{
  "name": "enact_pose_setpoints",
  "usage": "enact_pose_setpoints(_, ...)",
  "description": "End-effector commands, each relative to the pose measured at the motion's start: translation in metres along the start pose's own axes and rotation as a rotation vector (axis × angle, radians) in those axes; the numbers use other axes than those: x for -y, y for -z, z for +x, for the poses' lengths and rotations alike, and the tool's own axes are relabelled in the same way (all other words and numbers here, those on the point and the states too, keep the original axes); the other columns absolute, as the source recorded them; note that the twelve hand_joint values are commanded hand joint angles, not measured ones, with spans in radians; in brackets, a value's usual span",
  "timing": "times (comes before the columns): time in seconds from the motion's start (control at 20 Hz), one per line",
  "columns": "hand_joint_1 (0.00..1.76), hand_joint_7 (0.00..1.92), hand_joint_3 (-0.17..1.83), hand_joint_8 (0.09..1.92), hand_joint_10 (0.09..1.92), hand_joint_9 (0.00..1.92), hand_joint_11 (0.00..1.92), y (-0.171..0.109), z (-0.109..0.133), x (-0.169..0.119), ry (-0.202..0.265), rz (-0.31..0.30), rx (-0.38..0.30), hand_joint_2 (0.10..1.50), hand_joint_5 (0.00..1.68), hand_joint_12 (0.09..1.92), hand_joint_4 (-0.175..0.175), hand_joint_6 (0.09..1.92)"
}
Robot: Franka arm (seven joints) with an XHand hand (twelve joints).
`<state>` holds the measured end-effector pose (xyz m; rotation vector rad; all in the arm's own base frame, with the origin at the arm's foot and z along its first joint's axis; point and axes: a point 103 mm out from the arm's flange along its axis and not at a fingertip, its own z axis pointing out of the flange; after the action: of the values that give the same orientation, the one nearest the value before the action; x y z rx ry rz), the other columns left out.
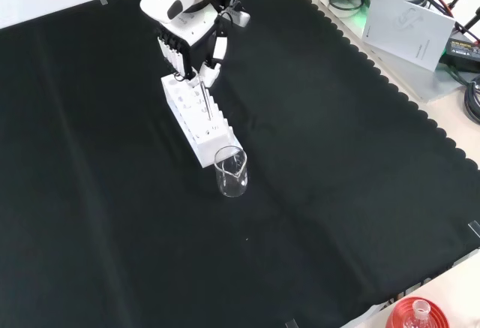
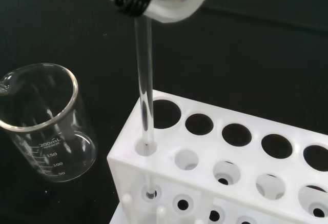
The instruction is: Take the glass rod from the white test tube rack.
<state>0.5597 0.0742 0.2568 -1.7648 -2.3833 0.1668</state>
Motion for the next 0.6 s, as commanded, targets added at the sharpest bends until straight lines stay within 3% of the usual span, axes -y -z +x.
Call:
enact_pose_setpoints(0.05, 1.21, 1.43, 0.36, 0.36, 0.35, 1.46, 1.49, -0.0019, -0.0009, 0.0000, -0.007, 0.018, 0.002, 0.80, 1.33, 0.80, -0.175, 0.45)
enact_pose_setpoints(0.2, 1.21, 1.39, 0.39, 0.37, 0.33, 1.44, 1.45, -0.0035, -0.0027, 0.0006, -0.010, 0.040, -0.004, 0.78, 1.34, 0.83, -0.175, 0.44)
enact_pose_setpoints(0.4, 1.16, 1.24, 0.72, 0.55, 0.41, 1.35, 1.36, -0.0025, -0.0024, 0.0005, -0.007, 0.043, -0.007, 0.50, 1.04, 0.91, -0.175, 0.68)
enact_pose_setpoints(0.6, 1.15, 1.18, 0.79, 0.63, 0.47, 1.31, 1.35, -0.0004, 0.0005, -0.0005, -0.004, 0.038, -0.004, 0.45, 0.94, 0.93, -0.175, 0.77)
